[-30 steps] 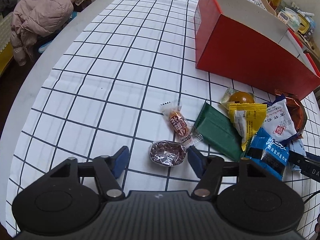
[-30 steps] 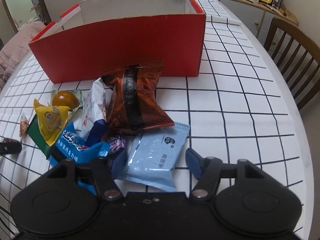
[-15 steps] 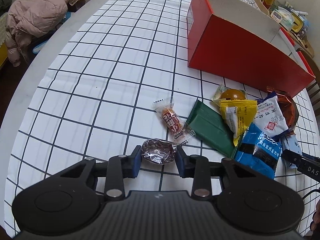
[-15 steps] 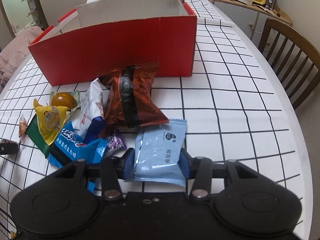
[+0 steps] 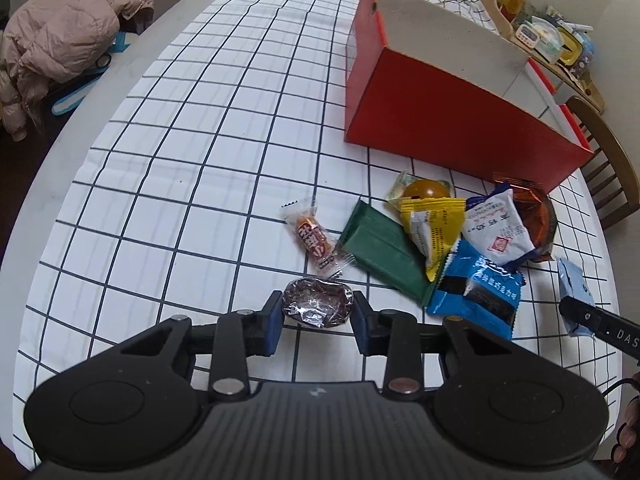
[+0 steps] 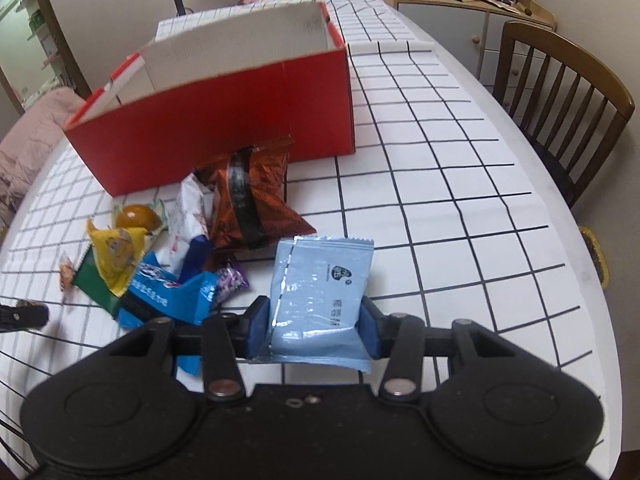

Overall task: Organize snacks
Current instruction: 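Carry both items into the red box and open both grippers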

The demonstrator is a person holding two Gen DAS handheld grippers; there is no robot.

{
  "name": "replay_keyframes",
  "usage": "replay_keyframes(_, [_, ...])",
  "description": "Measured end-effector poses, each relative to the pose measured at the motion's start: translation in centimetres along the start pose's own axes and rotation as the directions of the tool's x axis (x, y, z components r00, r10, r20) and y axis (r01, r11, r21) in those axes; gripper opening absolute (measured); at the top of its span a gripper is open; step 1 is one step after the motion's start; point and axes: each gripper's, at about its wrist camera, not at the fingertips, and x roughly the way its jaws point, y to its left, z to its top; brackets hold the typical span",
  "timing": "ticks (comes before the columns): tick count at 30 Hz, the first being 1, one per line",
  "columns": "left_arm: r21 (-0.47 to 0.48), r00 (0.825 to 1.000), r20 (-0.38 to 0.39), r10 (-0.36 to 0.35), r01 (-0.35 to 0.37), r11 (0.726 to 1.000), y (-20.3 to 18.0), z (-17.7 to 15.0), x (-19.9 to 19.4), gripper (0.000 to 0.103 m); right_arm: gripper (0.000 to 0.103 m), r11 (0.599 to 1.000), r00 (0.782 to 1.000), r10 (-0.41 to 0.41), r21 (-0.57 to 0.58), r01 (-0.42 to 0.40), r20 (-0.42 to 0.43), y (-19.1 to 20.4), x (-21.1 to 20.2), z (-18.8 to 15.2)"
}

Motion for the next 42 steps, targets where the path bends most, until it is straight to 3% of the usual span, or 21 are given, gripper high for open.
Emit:
replay_keyframes(10, [0.053, 0.998, 0.039, -0.054, 0.052, 0.997, -2.3, 1.9, -3.0, 0.034, 0.046, 0.998, 0.994, 0.058, 0.008, -0.059, 0.092, 1.0, -3.8, 2.1])
replay_keyframes(22, [0.121, 0.988, 0.117, -0.098, 0.084, 0.989, -6.6, 7.6, -5.2, 0.034, 0.046, 0.993, 0.978, 0.1, -0.075, -0.088, 0.183, 2.7, -5.6, 7.5])
replay_keyframes(34, [0.127, 0.987, 0.144, -0.079, 0.061, 0.99, -9.7, 14.1, -3.3, 0.034, 0.046, 0.99, 0.972, 0.102, -0.116, -0.079, 0.212, 2.8, -3.4, 13.7])
replay_keyframes(42, [0.125, 0.989, 0.141, -0.044, 0.027, 0.992, -10.8, 18.1, -0.8, 0.034, 0.046, 0.985, 0.977, 0.103, -0.154, -0.075, 0.187, 3.1, -0.6, 17.0])
